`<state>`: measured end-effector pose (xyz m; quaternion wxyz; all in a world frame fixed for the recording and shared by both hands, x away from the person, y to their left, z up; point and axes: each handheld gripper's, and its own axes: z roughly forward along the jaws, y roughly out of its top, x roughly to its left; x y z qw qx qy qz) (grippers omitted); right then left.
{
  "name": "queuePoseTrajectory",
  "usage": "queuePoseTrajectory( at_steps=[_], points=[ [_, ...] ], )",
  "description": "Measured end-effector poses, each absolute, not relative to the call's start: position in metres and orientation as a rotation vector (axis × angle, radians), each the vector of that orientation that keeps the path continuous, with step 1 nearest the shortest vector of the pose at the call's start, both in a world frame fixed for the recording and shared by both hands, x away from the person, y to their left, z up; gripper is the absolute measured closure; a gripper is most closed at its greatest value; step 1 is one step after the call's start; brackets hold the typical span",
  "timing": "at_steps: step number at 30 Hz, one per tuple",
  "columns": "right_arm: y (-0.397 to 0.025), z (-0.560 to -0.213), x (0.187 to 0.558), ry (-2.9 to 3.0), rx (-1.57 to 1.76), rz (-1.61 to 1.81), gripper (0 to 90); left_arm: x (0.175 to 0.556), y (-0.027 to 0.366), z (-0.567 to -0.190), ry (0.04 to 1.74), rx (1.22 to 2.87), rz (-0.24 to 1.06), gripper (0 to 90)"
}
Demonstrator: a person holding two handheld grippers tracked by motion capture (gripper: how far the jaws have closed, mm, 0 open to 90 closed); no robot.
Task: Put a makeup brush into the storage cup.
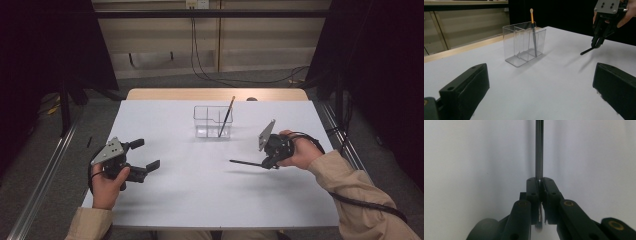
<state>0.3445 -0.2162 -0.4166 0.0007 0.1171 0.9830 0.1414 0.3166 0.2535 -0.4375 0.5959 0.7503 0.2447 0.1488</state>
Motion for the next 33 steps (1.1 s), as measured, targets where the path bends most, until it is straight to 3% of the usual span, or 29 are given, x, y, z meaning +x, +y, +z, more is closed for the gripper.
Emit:
queuePoseTrajectory(
  at_steps=[33],
  points=[
    [-0.156, -0.413, 0.344, 3.112, 0.211, 0.465, 84.3, 0.322, 0.241, -0.439, 0.542, 1.77, 0.312, 0.6]
  ],
)
